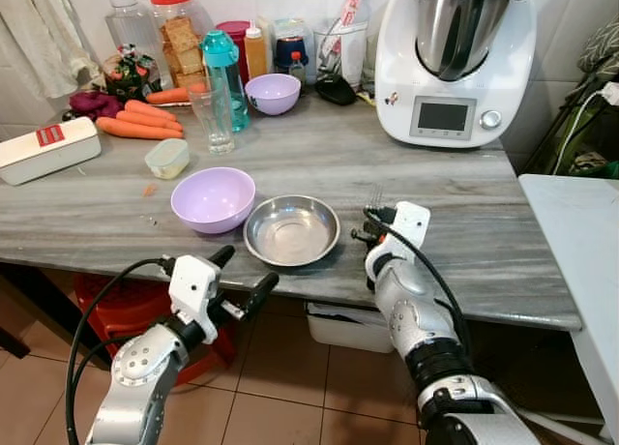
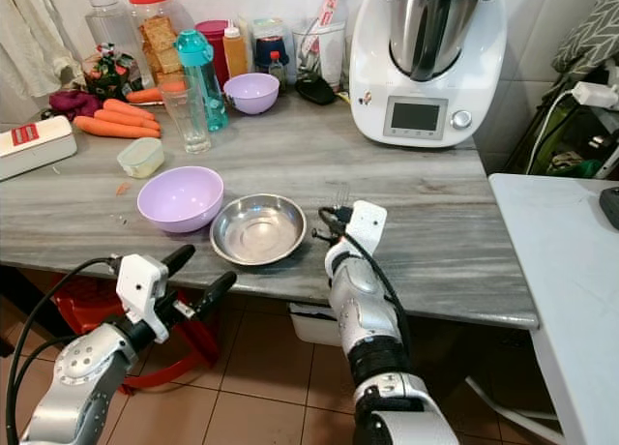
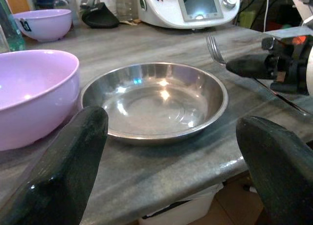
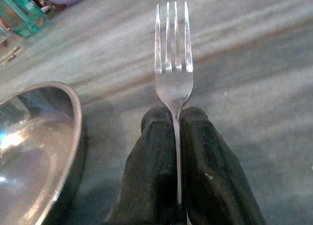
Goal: Setting the table
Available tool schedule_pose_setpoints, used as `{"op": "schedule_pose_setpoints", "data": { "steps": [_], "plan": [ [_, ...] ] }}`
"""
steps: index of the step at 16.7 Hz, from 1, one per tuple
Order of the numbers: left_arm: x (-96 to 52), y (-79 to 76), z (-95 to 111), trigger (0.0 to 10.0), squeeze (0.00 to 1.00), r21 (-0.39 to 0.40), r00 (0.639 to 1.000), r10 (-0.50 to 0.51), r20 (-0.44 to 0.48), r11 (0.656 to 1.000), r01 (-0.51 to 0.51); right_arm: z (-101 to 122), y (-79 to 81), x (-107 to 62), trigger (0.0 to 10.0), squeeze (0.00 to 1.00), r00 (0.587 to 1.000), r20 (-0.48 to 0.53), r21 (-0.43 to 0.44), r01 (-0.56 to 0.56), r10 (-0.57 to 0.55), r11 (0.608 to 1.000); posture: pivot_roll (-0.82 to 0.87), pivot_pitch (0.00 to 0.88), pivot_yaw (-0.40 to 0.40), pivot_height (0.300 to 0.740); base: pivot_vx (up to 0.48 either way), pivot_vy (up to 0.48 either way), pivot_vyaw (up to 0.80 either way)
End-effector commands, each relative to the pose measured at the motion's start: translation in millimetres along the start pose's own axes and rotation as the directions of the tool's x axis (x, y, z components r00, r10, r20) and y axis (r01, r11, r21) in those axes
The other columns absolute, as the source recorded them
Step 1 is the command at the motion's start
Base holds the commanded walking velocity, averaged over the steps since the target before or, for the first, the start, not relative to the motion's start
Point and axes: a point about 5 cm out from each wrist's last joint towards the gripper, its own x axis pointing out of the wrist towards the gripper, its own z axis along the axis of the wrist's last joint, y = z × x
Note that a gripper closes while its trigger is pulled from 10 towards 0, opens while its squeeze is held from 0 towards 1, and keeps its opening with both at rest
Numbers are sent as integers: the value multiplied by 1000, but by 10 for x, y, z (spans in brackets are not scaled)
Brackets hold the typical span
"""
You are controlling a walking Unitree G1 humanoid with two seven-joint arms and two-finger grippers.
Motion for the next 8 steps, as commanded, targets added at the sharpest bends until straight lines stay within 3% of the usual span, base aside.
{"op": "schedule_pose_setpoints", "data": {
  "steps": [1, 8],
  "plan": [
    [2, -10, 28, 10000, 0, 12, 1000, -10, -2, 1000, 10, 43, 45, 29, 10000, 0, 1000, 12, 18, -2, 2, 1000, 77, 0, 33, 740, 0, 0, 0],
    [13, -68, 30, 10000, 0, -17, 998, -58, 0, 998, 58, 15, 160, 81, 10000, 0, 1000, -9, 9, -8, 8, 1000, 86, 0, 26, 740, 0, 0, 0]
  ]
}}
